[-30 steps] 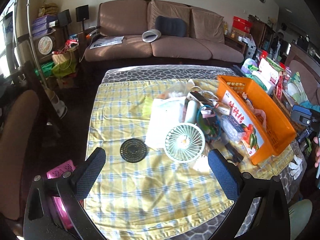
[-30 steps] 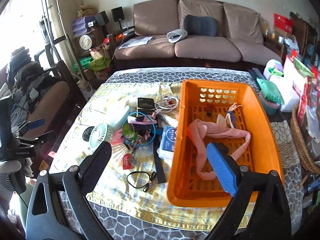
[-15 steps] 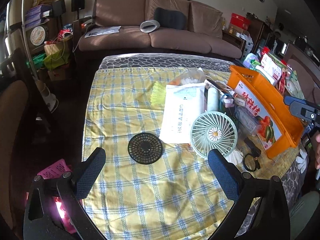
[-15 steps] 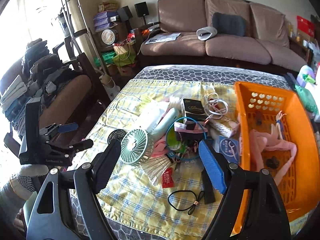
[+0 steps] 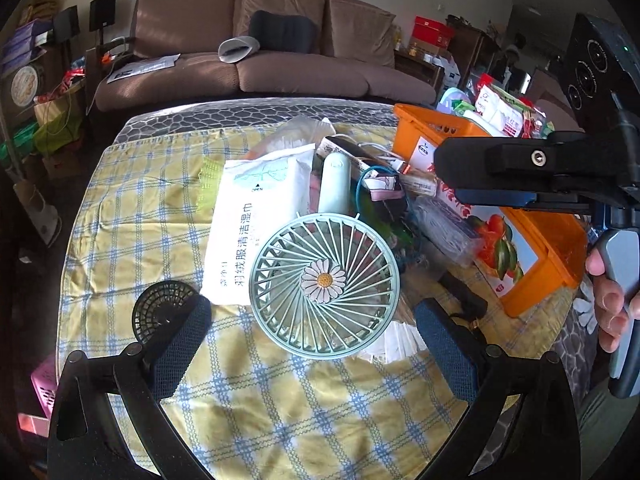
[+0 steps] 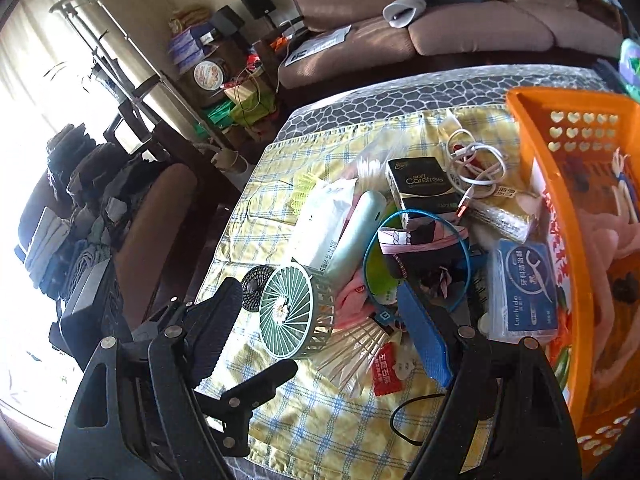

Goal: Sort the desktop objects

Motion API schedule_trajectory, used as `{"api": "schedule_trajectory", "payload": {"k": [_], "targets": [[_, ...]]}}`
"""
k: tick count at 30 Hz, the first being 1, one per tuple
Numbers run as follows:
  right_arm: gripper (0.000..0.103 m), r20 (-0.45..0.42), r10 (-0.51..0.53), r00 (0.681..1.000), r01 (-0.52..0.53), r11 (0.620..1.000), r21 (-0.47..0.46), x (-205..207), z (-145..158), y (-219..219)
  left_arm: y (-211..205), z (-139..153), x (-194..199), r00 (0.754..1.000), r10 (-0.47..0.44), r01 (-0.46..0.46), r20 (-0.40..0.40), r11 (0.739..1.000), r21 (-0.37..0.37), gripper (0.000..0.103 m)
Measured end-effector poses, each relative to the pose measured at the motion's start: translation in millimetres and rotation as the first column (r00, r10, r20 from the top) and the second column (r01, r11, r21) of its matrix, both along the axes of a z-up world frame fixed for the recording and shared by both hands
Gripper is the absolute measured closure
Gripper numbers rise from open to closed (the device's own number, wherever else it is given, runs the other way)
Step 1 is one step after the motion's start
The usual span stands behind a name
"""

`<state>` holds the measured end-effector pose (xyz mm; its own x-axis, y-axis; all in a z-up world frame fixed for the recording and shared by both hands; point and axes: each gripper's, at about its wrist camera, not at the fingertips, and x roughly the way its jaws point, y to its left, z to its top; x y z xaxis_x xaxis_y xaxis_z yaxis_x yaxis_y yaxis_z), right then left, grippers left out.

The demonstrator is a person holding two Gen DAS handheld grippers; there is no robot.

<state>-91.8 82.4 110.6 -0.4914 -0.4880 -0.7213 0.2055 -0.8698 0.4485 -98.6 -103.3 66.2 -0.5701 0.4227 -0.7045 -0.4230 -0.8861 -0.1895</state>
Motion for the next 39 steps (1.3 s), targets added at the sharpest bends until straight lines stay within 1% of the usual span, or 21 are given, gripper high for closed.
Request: {"api": "schedule_trajectory", "payload": {"k": [2,3,4,6,8,10,11,14,16,18,19,20,21,22,25,27,30,32,34,39], "targets": [[0.025,0.037,-0.004,0.999,0.005,1.000,-0.024,-9,-8,-1,5,-2,2,1.000,-0.012,0.012,-0.017,1.000,-0.005,0.000],[0.027,0.054,-0.007,0.999,0.009,0.999,-0.044,-12,-12,-1,7,-2,2,0.999,-0.017,0.017,-0.027,1.000,-0.010,0.000],[0.030,0.069,-0.010,0.998,0.014,0.998,-0.059,-14,-16,-2,8,-4,2,0.999,-0.018,0.018,-0.033,1.000,-0.016,0.000],[0.031,0.097,-0.011,0.995,0.019,0.997,-0.078,-17,-26,-4,10,-8,-3,1.000,-0.009,0.008,-0.028,1.000,-0.016,0.000],[0.031,0.135,-0.012,0.991,0.025,0.996,-0.090,-20,-38,-5,9,-11,-8,1.000,0.001,-0.001,-0.015,1.000,0.006,0.000],[0.031,0.162,-0.002,0.987,0.021,0.994,-0.110,-23,-46,-7,8,-13,-9,1.000,-0.010,0.010,-0.009,0.999,0.034,0.000],[0.031,0.171,-0.002,0.985,0.021,0.994,-0.107,-24,-50,-9,8,-14,-10,1.000,-0.016,0.017,-0.009,0.999,0.041,0.002],[0.031,0.192,0.007,0.981,0.007,0.997,-0.071,-27,-57,-15,8,-16,-13,1.000,-0.009,0.009,-0.004,1.000,0.030,0.017],[0.032,0.211,0.008,0.978,0.004,0.998,-0.058,-30,-64,-19,6,-16,-14,1.000,-0.010,0.010,0.004,0.999,0.048,0.018],[0.037,0.220,0.023,0.975,-0.012,0.999,-0.050,-31,-69,-24,6,-16,-14,1.000,-0.016,0.016,0.004,0.998,0.052,0.018],[0.045,0.223,0.036,0.974,-0.025,0.998,-0.052,-32,-70,-27,5,-16,-14,1.000,-0.019,0.019,0.003,0.998,0.054,0.018],[0.050,0.224,0.050,0.973,-0.035,0.997,-0.067,-32,-72,-30,5,-17,-14,1.000,-0.022,0.021,0.003,0.998,0.055,0.018],[0.053,0.224,0.059,0.973,-0.040,0.995,-0.087,-32,-72,-31,4,-17,-13,1.000,-0.023,0.023,0.001,0.998,0.057,0.018],[0.059,0.225,0.063,0.972,-0.040,0.994,-0.106,-32,-72,-32,3,-16,-13,1.000,-0.025,0.025,0.000,0.998,0.061,0.018],[0.062,0.204,0.072,0.976,-0.048,0.992,-0.120,-29,-68,-36,1,-10,-9,1.000,-0.019,0.020,-0.012,0.998,0.063,0.018],[0.062,0.190,0.083,0.978,-0.058,0.989,-0.134,-26,-64,-36,-3,-6,-7,1.000,-0.018,0.019,-0.014,0.997,0.071,0.018],[0.062,0.205,0.090,0.975,-0.051,0.981,-0.187,-23,-64,-34,-5,0,-2,1.000,-0.013,0.014,-0.015,0.997,0.070,0.018],[0.062,0.198,0.096,0.976,-0.049,0.972,-0.230,-20,-60,-32,-9,7,2,1.000,0.005,-0.003,-0.028,0.996,0.084,0.018],[0.062,0.175,0.103,0.979,-0.055,0.964,-0.259,-15,-52,-31,-12,18,7,0.999,0.014,-0.009,-0.047,0.995,0.098,0.018],[0.062,0.113,0.118,0.987,-0.081,0.955,-0.287,-2,-21,-26,-11,49,22,0.994,0.006,0.004,-0.110,0.996,0.093,0.018]]}}
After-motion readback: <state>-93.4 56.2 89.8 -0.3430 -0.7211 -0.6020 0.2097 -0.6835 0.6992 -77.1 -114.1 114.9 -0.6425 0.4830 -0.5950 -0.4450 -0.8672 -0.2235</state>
